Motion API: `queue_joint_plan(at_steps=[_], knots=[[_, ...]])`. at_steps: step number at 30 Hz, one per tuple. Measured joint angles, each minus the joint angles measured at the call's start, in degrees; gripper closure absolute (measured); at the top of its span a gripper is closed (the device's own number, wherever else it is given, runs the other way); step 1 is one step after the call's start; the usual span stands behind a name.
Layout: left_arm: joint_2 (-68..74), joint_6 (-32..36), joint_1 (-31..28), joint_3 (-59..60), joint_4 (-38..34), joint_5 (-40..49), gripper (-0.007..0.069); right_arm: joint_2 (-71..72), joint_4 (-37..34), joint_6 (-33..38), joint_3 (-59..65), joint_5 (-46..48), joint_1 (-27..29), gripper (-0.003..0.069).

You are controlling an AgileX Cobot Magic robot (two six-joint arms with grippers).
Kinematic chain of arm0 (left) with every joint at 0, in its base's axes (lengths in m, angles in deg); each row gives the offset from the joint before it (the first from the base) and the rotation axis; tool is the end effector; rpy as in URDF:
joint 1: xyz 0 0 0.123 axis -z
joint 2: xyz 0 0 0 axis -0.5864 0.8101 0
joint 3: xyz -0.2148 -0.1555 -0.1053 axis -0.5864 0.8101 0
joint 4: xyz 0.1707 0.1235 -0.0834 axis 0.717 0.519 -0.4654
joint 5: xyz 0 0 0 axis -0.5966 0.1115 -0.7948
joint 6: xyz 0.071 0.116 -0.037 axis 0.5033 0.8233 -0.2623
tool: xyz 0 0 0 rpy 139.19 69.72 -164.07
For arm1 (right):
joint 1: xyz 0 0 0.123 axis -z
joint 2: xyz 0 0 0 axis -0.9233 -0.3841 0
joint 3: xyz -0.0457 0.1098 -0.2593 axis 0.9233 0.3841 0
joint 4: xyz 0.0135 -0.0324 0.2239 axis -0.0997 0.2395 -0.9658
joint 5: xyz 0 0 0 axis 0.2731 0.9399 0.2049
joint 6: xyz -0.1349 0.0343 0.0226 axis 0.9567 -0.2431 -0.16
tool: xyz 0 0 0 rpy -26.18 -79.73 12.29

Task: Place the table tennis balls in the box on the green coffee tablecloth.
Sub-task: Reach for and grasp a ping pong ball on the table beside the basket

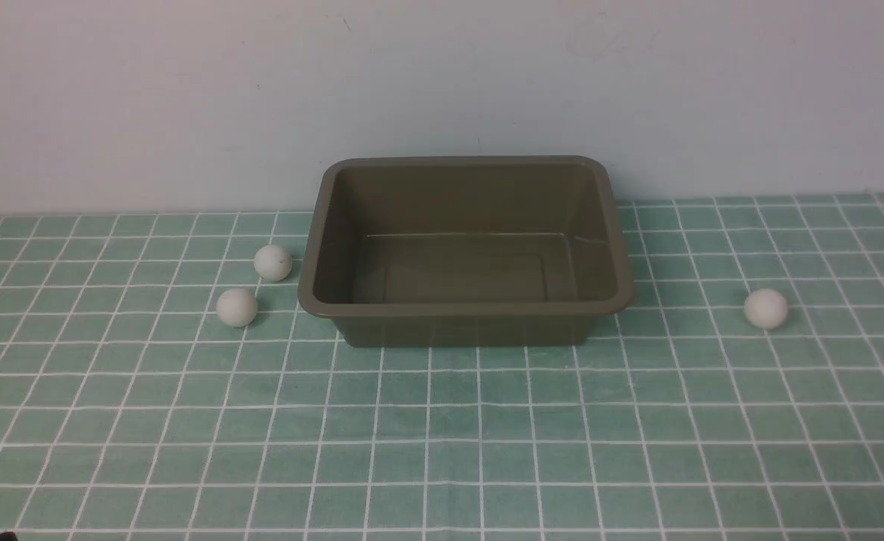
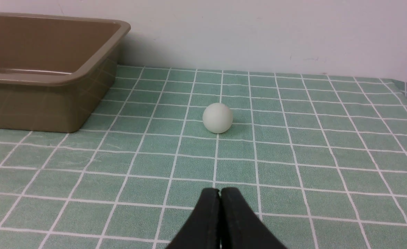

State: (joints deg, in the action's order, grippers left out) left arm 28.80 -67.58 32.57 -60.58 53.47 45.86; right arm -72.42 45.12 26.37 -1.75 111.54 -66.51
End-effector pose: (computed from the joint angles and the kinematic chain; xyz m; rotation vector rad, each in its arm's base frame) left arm 0.0748 -0.0051 0.1573 -0.1434 1.8637 -0.1212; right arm 0.0745 0.0052 0.1575 -0.0696 1.8685 -0.0076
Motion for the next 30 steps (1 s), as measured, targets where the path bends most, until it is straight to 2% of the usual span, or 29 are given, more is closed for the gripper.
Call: queue_joint_plan(at_steps=[24, 26, 29, 30], knots=[[0.0, 0.0, 0.0, 0.0, -0.1, 0.0, 0.0629, 0.0, 0.0, 0.0, 0.0, 0.0, 0.0, 0.0676], [0.0, -0.4, 0.0, 0.0, -2.1, -0.1, 0.0629, 0.0, 0.0, 0.0, 0.0, 0.0, 0.0, 0.0676], [0.0, -3.2, 0.0, 0.0, -11.6, -2.0, 0.0629, 0.0, 0.0, 0.0, 0.0, 0.0, 0.0, 0.0676], [0.0, -3.2, 0.0, 0.0, -12.3, -2.0, 0.0629, 0.0, 0.0, 0.0, 0.0, 0.0, 0.0, 0.0676]])
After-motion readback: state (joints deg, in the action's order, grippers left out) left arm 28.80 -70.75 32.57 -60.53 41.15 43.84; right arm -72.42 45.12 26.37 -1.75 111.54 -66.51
